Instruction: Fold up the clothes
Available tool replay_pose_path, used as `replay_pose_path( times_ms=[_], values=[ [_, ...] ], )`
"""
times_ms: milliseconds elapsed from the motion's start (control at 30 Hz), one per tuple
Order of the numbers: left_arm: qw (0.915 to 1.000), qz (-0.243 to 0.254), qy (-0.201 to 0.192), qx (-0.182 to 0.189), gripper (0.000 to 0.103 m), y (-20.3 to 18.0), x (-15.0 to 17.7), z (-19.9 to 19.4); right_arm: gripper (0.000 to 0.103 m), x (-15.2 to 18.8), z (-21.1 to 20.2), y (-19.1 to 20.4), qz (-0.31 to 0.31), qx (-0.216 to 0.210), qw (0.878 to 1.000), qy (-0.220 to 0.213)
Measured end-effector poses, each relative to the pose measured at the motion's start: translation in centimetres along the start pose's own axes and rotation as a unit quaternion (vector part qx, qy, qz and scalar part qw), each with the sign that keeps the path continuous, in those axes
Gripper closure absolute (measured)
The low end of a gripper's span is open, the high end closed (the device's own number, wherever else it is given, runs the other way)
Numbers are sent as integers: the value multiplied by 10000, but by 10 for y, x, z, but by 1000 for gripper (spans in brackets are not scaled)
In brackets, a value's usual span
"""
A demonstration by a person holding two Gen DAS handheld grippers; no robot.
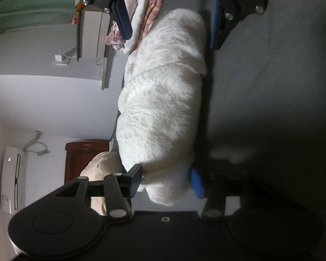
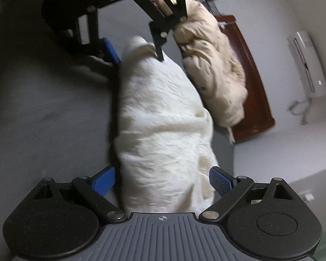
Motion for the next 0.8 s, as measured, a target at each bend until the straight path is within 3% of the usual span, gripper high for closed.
replay_pose_path(
  times_ms=[233, 300, 333, 400, 600, 800],
  values=[
    [9999, 103, -27, -77, 61, 8, -11, 19, 12, -14, 27, -14, -253, 43, 9997, -38],
    [9999, 111, -15, -1, 70, 11, -13, 23, 40, -18, 36, -15, -490, 135, 9986, -112],
    [9999, 115, -17, 0, 72, 13, -13, 24, 62, -19, 40, -14, -625, 174, 9978, -157],
    [10000, 87, -8, -32, 79, 17, -13, 26, 68, -20, 45, -15, -802, 211, 9962, -253],
    [9994, 290, -148, -118, 82, 27, -5, 11, 75, -25, 32, -41, -663, -163, 9967, -443],
    [9990, 289, -326, -14, 82, 48, 13, -51, 75, -34, -23, -50, -839, -623, 9921, -695]
  ],
)
Point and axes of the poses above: each gripper's, at about its wrist camera, not at the fingertips, and z roughly the way its jaws point, y to its left, x to its underside, the point moved 7 cm from there along z, roughly the way its jaws point, and after that the axes turned 13 degrees about y, right-handed, at the moved point
